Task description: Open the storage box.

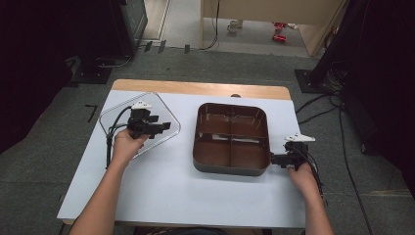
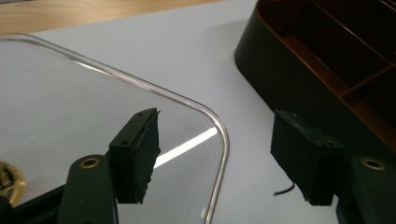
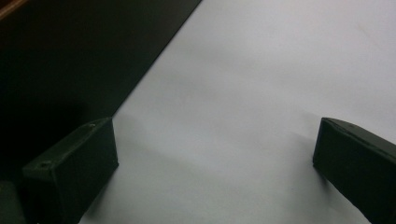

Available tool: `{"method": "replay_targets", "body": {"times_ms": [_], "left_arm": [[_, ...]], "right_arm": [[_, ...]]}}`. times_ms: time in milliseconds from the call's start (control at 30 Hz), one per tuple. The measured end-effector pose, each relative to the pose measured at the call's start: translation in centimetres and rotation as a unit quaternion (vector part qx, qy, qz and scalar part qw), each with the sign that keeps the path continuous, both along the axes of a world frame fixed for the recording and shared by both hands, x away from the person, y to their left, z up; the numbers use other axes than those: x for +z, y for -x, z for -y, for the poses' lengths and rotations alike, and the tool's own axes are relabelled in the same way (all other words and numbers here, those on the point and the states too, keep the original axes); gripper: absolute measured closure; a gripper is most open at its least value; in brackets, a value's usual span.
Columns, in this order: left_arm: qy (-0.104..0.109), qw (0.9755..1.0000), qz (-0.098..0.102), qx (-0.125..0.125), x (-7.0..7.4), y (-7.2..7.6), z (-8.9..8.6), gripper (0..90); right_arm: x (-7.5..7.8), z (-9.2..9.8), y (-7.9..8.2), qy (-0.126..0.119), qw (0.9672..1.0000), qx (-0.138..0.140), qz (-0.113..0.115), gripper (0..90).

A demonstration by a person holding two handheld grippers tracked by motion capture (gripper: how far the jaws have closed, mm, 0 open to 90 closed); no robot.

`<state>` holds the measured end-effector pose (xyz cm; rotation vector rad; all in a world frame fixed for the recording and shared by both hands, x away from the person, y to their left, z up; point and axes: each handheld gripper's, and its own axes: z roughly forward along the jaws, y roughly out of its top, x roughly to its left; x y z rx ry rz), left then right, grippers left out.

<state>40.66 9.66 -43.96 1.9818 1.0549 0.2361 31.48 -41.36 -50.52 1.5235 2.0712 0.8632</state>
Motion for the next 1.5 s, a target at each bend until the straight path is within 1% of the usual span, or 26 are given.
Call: {"method": "replay_targets", "body": {"times_ms": [100, 167, 200, 233, 267, 367, 400, 467, 500, 567, 700, 767, 833, 967, 1033, 1067, 1100, 1133, 1200, 1233, 1267, 1367, 1400, 1433, 1467, 1500], "left_arm": [[0.019, 0.9997, -0.016, -0.007, -0.3, 0.2, 0.5, 30.8], [0.022, 0.9994, -0.022, -0.013, -0.5, 0.3, 0.9, 27.3], [0.017, 0.9995, -0.018, -0.019, -0.8, 0.7, 1.4, 27.1], [0.017, 0.9995, -0.018, -0.019, -0.8, 0.7, 1.4, 26.8], [0.012, 0.9994, -0.019, -0.027, -1.1, 1.0, 1.8, 26.5], [0.007, 0.9992, -0.021, -0.032, -1.4, 1.2, 2.2, 26.3], [0.001, 0.9991, -0.022, -0.037, -1.6, 1.4, 2.4, 26.2], [-0.012, 0.9980, -0.033, -0.052, -2.0, 1.6, 2.9, 26.2], [-0.012, 0.9980, -0.033, -0.052, -2.0, 1.6, 2.9, 26.2], [-0.019, 0.9975, -0.033, -0.059, -2.3, 1.8, 3.3, 26.3], [-0.026, 0.9966, -0.039, -0.067, -2.8, 2.2, 3.8, 26.3], [-0.032, 0.9958, -0.041, -0.075, -3.1, 2.5, 4.3, 26.3], [-0.032, 0.9956, -0.042, -0.078, -3.2, 2.6, 4.4, 26.3], [-0.043, 0.9937, -0.046, -0.092, -3.6, 2.9, 5.1, 26.3], [-0.053, 0.9920, -0.054, -0.101, -4.0, 2.9, 5.5, 26.2], [-0.053, 0.9920, -0.054, -0.101, -4.0, 2.9, 5.5, 26.2], [-0.058, 0.9913, -0.057, -0.104, -4.2, 2.9, 5.5, 26.2], [-0.061, 0.9908, -0.054, -0.109, -4.4, 2.9, 5.6, 25.9], [-0.061, 0.9907, -0.054, -0.109, -4.4, 2.9, 5.6, 25.3], [-0.058, 0.9909, -0.054, -0.109, -4.5, 2.9, 5.6, 25.2], [-0.051, 0.9912, -0.057, -0.108, -4.5, 2.8, 5.5, 24.9], [-0.045, 0.9912, -0.058, -0.110, -4.6, 2.8, 5.5, 21.3], [-0.050, 0.9911, -0.048, -0.114, -4.7, 3.1, 5.7, 19.6], [-0.050, 0.9911, -0.048, -0.114, -4.7, 3.1, 5.7, 18.5], [-0.062, 0.9901, -0.036, -0.120, -4.8, 3.3, 5.9, 18.5], [-0.070, 0.9893, -0.029, -0.124, -4.9, 3.4, 6.0, 17.3]], "right_arm": [[0.0, 0.0, 0.0, 0.000, 1.0000, 0.000, 0.000, 0.0], [0.0, 0.0, 0.0, 0.000, 1.0000, 0.000, 0.000, 0.0], [0.0, 0.0, 0.0, 0.000, 1.0000, 0.000, 0.000, 0.0], [0.0, 0.0, 0.0, 0.000, 1.0000, 0.000, 0.000, 0.0], [0.0, 0.0, 0.0, 0.000, 1.0000, 0.000, 0.000, 0.0], [0.0, 0.0, 0.0, 0.000, 1.0000, 0.000, 0.000, 0.0], [0.0, 0.0, 0.0, 0.000, 1.0000, 0.000, 0.000, 0.0], [0.0, 0.0, 0.0, 0.000, 1.0000, 0.000, 0.000, 0.0], [0.0, 0.0, 0.0, 0.000, 1.0000, 0.000, 0.000, 0.0], [0.0, 0.0, 0.0, 0.000, 1.0000, 0.000, 0.000, 0.0], [0.0, 0.0, 0.0, 0.000, 1.0000, 0.000, 0.000, 0.0], [0.0, 0.0, 0.0, 0.000, 1.0000, 0.000, 0.000, 0.0], [0.0, 0.0, 0.0, 0.000, 1.0000, 0.000, 0.000, 0.0], [0.0, 0.0, 0.0, 0.000, 1.0000, 0.000, 0.000, 0.0], [0.0, 0.0, 0.0, 0.000, 1.0000, 0.000, 0.000, 0.0], [0.0, 0.0, 0.0, 0.000, 1.0000, 0.000, 0.000, 0.0], [0.0, 0.0, 0.0, 0.001, 1.0000, 0.000, 0.000, 0.0], [0.0, 0.0, 0.0, 0.000, 1.0000, 0.000, 0.000, 0.0], [0.0, 0.0, 0.0, 0.000, 1.0000, 0.000, 0.000, 0.0], [0.0, 0.0, 0.0, 0.001, 1.0000, 0.000, 0.000, 0.0], [0.0, 0.0, 0.0, 0.000, 1.0000, 0.000, 0.000, 0.0], [0.0, 0.0, 0.0, 0.000, 1.0000, 0.000, 0.000, 0.0], [0.0, 0.0, 0.0, 0.001, 1.0000, 0.000, 0.000, 0.0], [0.0, 0.0, 0.0, 0.001, 1.0000, 0.000, 0.000, 0.0], [0.0, 0.0, 0.0, 0.001, 1.0000, 0.000, 0.000, 0.0], [0.0, 0.0, 0.0, 0.001, 1.0000, 0.000, 0.000, 0.0]]}}
